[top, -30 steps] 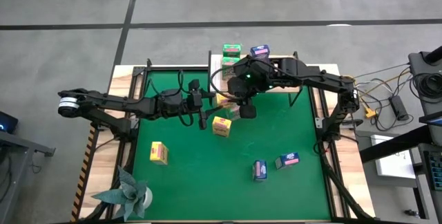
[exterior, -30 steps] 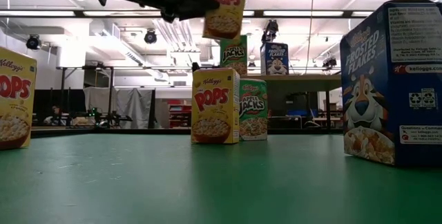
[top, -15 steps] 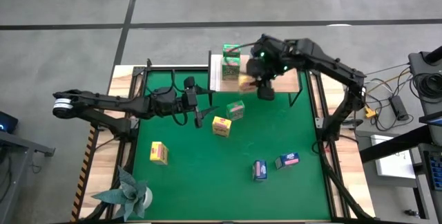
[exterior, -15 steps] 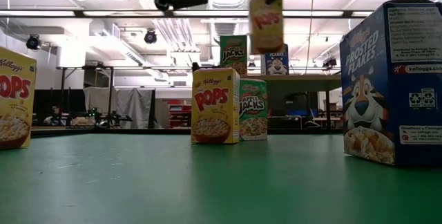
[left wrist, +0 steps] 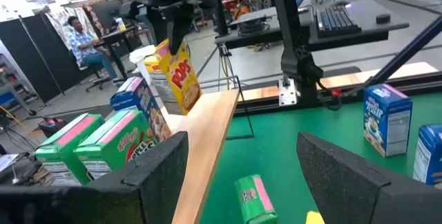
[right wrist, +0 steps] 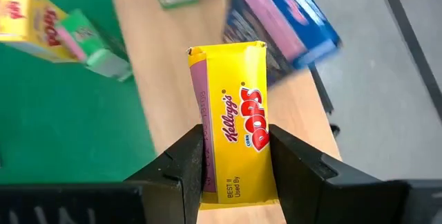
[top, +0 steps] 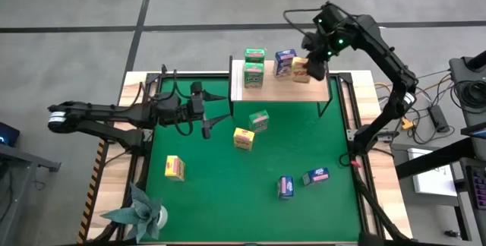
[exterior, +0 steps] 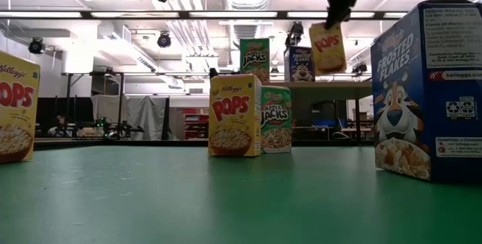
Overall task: Stack cereal on shelf
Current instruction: Put the center yellow cereal on the shelf
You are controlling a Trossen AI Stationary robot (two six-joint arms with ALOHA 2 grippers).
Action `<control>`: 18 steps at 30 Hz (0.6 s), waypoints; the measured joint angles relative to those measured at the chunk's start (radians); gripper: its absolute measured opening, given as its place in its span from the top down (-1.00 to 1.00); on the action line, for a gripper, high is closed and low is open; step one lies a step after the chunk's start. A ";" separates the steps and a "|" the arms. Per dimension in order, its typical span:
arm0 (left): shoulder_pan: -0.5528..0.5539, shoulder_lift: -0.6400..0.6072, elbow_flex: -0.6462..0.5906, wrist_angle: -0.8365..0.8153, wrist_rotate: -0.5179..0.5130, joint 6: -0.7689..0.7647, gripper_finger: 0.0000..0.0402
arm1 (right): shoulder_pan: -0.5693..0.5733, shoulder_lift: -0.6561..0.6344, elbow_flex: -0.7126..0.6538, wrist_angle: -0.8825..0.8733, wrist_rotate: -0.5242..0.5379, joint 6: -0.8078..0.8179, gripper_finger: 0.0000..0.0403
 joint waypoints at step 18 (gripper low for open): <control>0.000 -0.017 0.000 -0.065 0.000 0.014 -0.27 | -0.144 0.005 -0.118 0.115 -0.006 -0.123 0.33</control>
